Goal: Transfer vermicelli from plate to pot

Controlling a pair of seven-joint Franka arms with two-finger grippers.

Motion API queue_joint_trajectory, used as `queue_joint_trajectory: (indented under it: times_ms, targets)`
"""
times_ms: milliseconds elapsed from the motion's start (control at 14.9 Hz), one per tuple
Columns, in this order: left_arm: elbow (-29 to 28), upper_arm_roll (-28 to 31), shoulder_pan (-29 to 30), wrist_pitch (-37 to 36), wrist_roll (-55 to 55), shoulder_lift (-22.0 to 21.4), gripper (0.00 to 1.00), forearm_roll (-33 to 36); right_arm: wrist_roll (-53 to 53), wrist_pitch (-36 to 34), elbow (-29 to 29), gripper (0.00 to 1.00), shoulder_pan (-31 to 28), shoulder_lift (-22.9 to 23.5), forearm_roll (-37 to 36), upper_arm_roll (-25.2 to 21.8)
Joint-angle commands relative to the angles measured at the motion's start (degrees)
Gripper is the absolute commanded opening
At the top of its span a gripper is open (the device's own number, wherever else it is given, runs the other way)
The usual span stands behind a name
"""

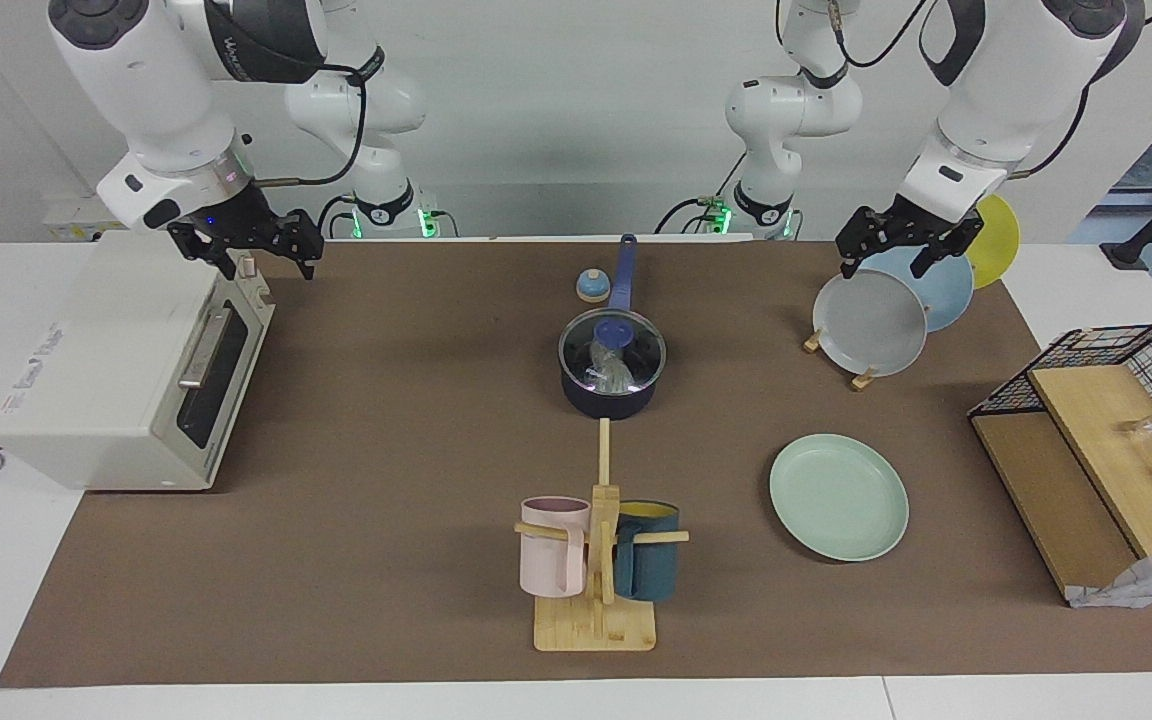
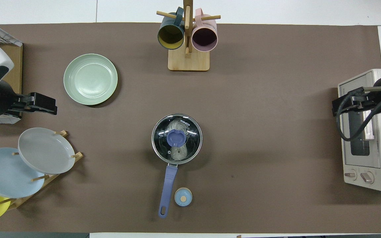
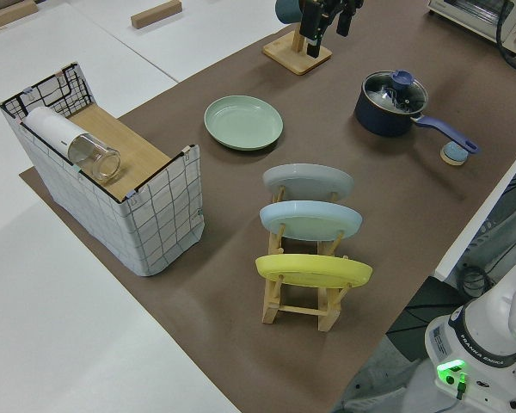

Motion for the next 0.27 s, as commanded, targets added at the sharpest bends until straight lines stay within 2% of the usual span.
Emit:
queue_joint_trajectory:
  times_ms: [0, 202]
  targets:
    - [0.4, -0.5, 0.8, -0.8, 0.4, -0.4, 1.00, 1.0, -0.8, 0.4, -0.3, 1.00, -1.0, -0.6, 0.6, 0.4]
    - [0.4, -0.4, 0.8, -0.8, 0.4, -0.4, 1.00, 1.0, -0.9, 0.5, -0.3, 1.00, -0.8, -0.6, 0.8, 0.5]
